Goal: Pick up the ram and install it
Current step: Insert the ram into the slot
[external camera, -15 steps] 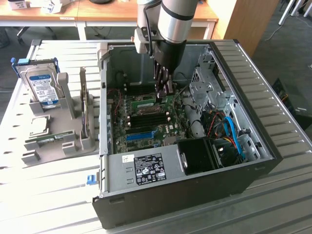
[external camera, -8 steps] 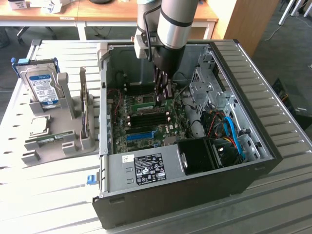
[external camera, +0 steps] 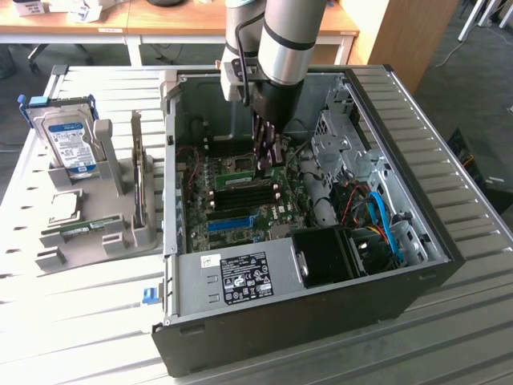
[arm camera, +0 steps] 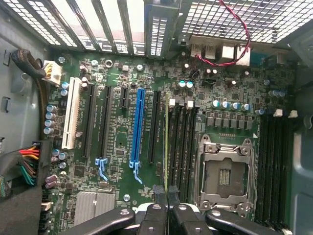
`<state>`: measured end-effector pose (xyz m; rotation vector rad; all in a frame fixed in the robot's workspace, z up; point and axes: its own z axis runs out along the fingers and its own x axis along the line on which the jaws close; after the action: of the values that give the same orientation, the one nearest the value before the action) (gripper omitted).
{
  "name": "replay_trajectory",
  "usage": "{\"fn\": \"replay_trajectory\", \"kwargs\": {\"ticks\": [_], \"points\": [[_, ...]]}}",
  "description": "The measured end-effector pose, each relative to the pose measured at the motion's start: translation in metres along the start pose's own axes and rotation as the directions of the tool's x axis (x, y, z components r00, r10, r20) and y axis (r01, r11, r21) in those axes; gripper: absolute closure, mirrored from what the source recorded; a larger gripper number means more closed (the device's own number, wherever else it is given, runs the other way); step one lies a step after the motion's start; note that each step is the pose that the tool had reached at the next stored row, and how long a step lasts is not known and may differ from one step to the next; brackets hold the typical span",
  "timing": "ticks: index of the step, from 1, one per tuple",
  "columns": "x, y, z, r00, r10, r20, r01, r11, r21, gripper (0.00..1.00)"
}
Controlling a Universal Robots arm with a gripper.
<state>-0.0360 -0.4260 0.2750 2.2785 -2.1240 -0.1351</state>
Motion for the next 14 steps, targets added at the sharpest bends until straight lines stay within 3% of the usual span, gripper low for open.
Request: {"fn": "replay_trajectory", "kwargs": {"ticks": [14], "points": [[0.0001,-0.0002,0.0026,0.9981,0.061,0.0048,-0.061,0.9981,0.0028,0.88]]}}
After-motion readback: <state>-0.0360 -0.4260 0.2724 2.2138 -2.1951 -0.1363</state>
